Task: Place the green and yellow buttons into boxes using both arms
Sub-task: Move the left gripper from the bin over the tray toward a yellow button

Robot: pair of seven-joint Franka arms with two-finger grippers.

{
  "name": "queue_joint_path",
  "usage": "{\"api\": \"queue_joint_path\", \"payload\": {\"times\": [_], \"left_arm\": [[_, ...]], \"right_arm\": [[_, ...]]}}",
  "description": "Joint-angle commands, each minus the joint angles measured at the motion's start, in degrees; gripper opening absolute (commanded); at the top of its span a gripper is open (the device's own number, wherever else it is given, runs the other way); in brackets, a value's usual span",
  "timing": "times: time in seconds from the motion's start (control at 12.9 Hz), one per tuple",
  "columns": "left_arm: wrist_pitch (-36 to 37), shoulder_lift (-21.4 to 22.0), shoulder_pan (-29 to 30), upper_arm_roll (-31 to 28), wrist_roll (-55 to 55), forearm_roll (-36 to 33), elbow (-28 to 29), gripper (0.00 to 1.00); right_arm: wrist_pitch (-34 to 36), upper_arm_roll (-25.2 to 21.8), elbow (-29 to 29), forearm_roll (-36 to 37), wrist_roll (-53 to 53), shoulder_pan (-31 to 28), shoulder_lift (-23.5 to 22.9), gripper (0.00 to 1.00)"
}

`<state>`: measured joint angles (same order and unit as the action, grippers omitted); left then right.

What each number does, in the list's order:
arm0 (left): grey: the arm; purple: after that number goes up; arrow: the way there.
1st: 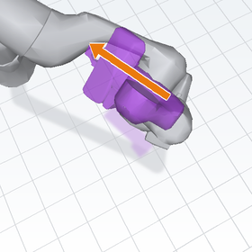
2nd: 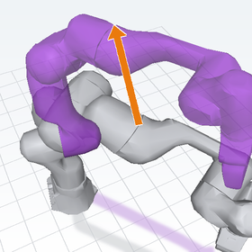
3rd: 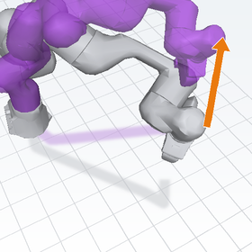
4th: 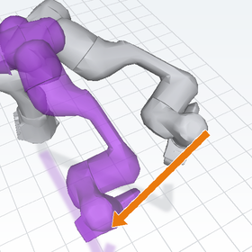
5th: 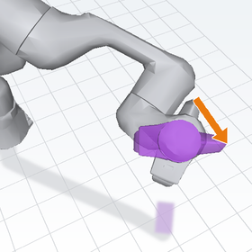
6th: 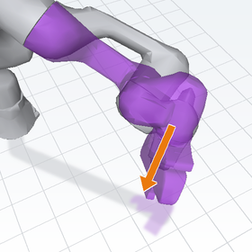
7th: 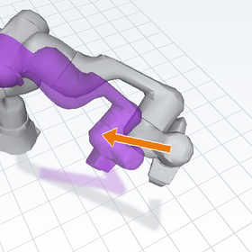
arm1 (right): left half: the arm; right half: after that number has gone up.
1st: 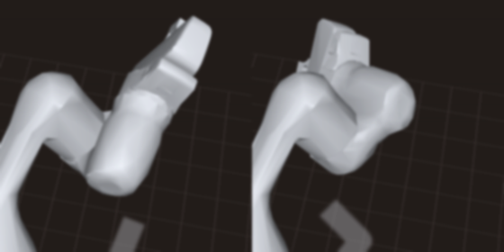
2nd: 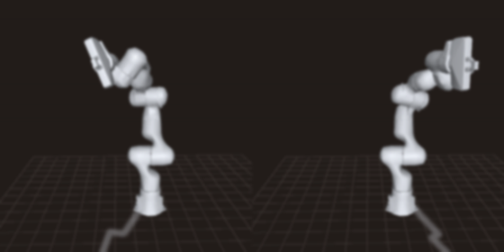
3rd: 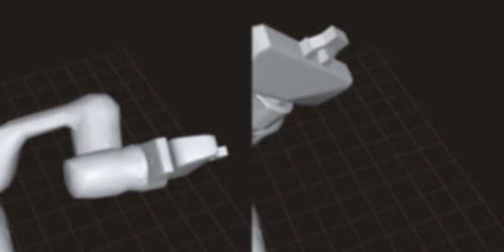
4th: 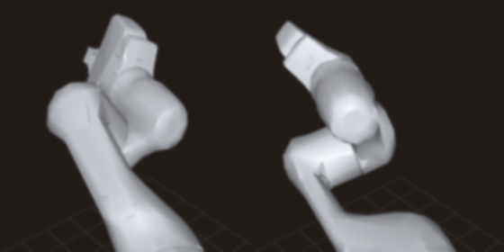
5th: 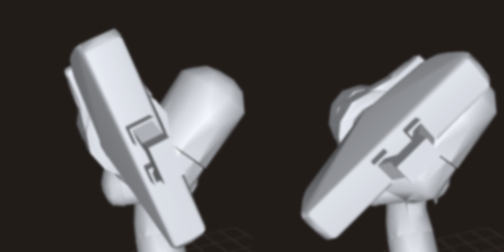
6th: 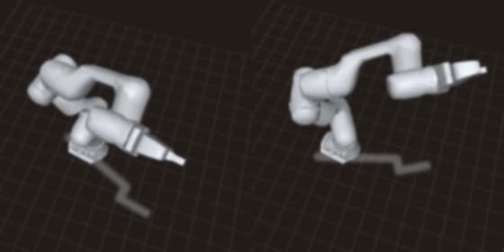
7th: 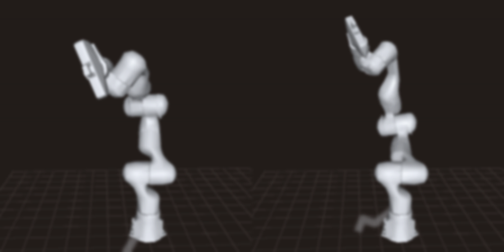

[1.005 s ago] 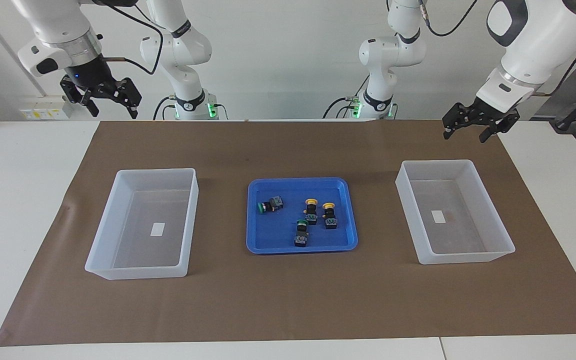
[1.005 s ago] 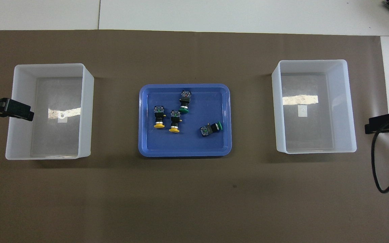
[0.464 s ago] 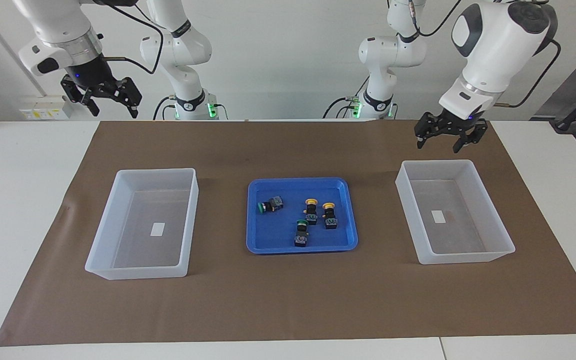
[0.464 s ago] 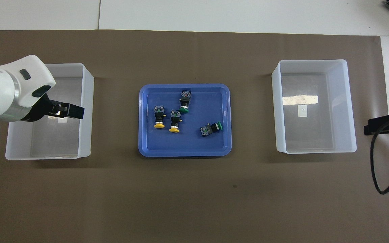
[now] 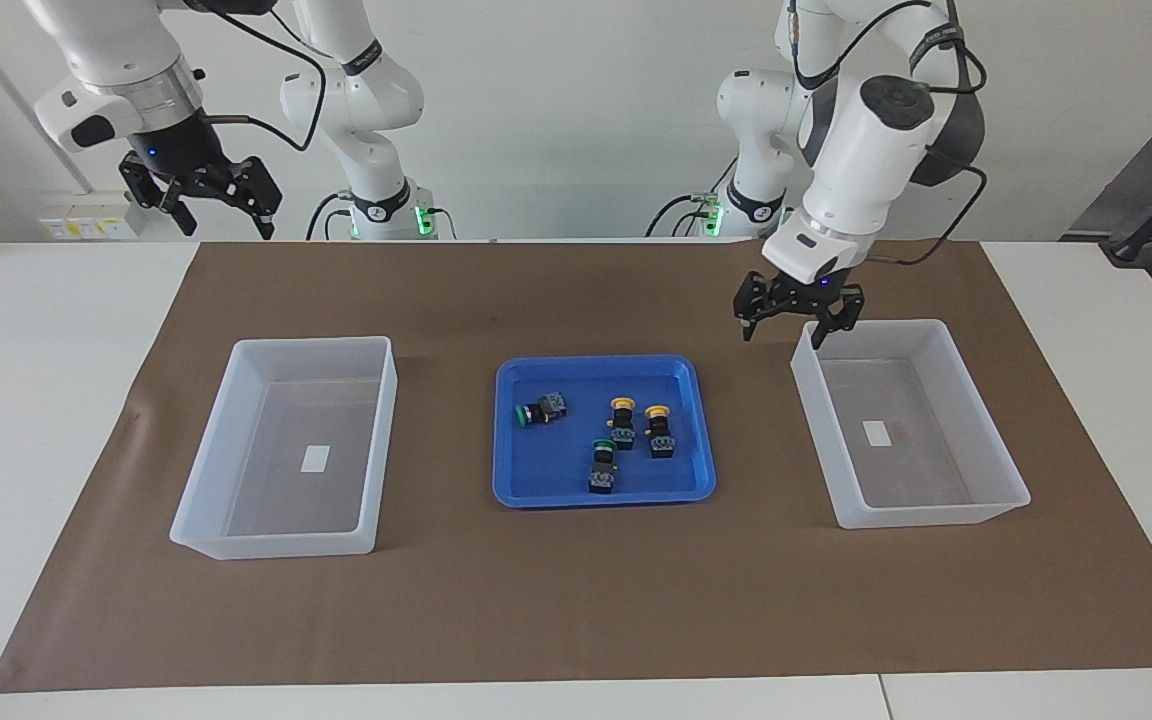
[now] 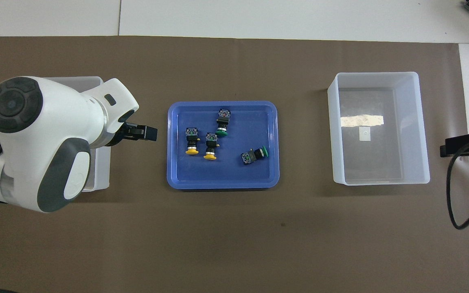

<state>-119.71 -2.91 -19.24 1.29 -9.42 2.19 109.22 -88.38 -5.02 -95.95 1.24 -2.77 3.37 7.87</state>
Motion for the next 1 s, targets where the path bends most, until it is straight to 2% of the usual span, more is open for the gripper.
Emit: {"api": "queue_joint_path", "payload": {"times": [0.0,0.23,0.62,0.93], "left_arm": [[-5.0,-2.0,-2.6,-0.8,-3.3,0.0,0.9,1.00],[-8.5,-3.1,-3.0,-0.8,-3.4,0.0,1.7,1.00],[-14.2,-9.0,-6.5,-1.0,-9.4,0.0,1.3,1.00],[-18.0,-14.6,-8.8,-1.1,-12.8,0.0,0.5,1.00]], "right_arm": [[-1.4,0.3,-1.9,0.6,2.1,-0.3,1.5,1.00],[0.6,0.3,-0.4,0.8,2.5,-0.7,0.6,1.00],[2.5,0.1,6.6,1.1,2.5,-1.3,-4.5,1.00],[1.5,0.0,7.1,0.5,2.3,-3.4,-5.7,1.00]]}}
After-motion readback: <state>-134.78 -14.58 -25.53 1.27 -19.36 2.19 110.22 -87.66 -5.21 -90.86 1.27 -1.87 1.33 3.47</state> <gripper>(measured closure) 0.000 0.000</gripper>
